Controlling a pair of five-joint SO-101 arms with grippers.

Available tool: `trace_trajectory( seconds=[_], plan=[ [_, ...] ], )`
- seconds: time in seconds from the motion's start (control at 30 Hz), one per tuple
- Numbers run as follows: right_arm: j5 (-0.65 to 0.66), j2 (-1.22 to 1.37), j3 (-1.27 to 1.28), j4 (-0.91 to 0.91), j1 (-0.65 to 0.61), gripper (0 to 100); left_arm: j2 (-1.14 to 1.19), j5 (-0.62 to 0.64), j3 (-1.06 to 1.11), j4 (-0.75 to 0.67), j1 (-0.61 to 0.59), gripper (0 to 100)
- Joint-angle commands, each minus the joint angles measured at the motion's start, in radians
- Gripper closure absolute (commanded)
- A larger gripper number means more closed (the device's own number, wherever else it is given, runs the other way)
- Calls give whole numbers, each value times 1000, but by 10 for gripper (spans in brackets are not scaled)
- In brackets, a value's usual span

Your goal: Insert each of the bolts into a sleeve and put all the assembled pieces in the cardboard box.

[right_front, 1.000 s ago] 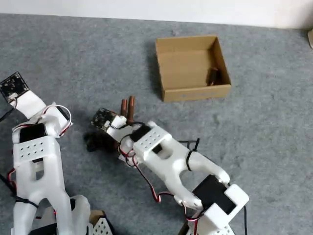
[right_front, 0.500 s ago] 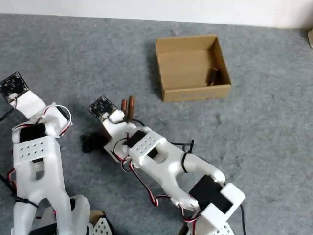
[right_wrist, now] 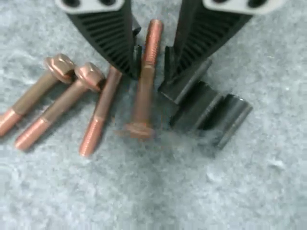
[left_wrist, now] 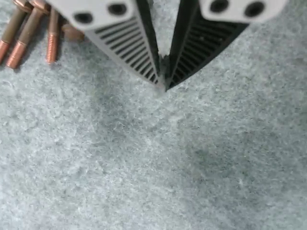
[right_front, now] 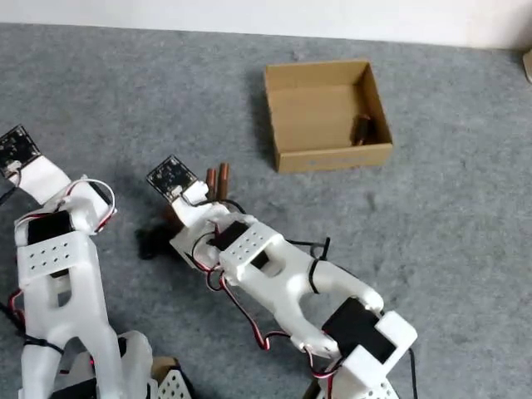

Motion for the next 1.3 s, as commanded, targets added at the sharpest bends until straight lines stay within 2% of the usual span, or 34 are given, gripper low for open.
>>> trace_trajectory(
  seconds=[0.0,0.13,0.27,0.47,0.57,0.63,0.73,0.87,0.93,1.0,1.13,1.27],
  plan=[
    [0,10,-16,-64,15,918,-30,2,-10,-23,-8,992],
    [-2,67,-61,-77,39,914,-30,2,-10,-23,-8,992],
    [-2,1,-71,116,94,914,-28,2,-10,-23,7,992],
    [0,-352,-27,311,203,914,31,6,2,-41,262,994],
    [0,-582,47,383,311,914,160,6,-82,-37,285,993],
    [0,-742,119,407,392,914,278,8,-165,20,286,993],
    [0,-954,265,409,495,914,443,9,-325,189,337,992],
    [2,-1187,467,409,561,914,561,9,-535,436,470,992],
    [43,-1283,565,409,570,914,596,9,-596,529,506,992],
    [97,-1371,665,390,572,914,624,9,-616,546,515,992],
    [112,-1514,857,314,576,914,691,18,-619,503,519,992],
    [110,-1613,929,314,575,914,757,98,-622,471,550,992]
  ],
)
